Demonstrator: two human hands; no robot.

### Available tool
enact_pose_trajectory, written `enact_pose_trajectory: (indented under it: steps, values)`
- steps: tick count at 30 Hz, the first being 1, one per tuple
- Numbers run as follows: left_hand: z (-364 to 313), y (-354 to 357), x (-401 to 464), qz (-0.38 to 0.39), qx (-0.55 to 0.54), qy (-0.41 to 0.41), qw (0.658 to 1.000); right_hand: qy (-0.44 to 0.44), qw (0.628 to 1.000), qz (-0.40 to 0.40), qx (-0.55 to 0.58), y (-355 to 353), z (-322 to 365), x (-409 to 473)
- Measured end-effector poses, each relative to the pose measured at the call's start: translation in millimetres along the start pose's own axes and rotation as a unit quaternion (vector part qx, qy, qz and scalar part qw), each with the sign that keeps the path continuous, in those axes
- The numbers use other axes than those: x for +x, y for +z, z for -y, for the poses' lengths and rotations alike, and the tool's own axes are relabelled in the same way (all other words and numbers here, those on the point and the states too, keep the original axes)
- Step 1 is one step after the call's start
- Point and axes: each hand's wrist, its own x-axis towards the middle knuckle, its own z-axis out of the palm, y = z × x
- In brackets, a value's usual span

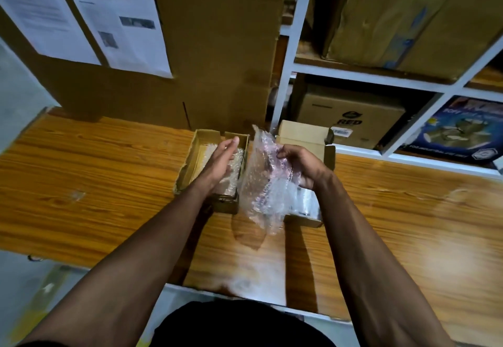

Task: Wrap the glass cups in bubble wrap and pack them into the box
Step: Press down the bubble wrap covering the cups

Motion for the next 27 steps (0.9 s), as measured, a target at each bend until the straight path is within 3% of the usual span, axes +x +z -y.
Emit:
enact_pose_trajectory:
  steps: [7,12,17,19,22,27]
  values:
    - [2,36,-10,0.192,-0.103,-0.048,0.975,0.004,0.997,0.069,-0.024,-23,6,-24]
    - [1,52,-16,0.189,-0.163,-0.070,0.966,-0.067,0.989,-0.057,-0.115,-56,8,-49]
    - [7,65,-20,0.231,-0.138,-0.130,0.954,-0.105,0.985,-0.133,0.030,-85,-16,-72]
    - [14,74,-20,0.208,-0.098,-0.129,0.965,-0.116,0.978,-0.168,0.037,-95,-22,-78]
    - [21,83,-13,0.108,-0.067,-0.106,0.986,-0.126,0.965,-0.229,0.035,-115,-34,-85]
    - [31,89,5,0.003,0.015,-0.066,0.998,-0.096,0.919,-0.369,-0.102,-137,-48,-89]
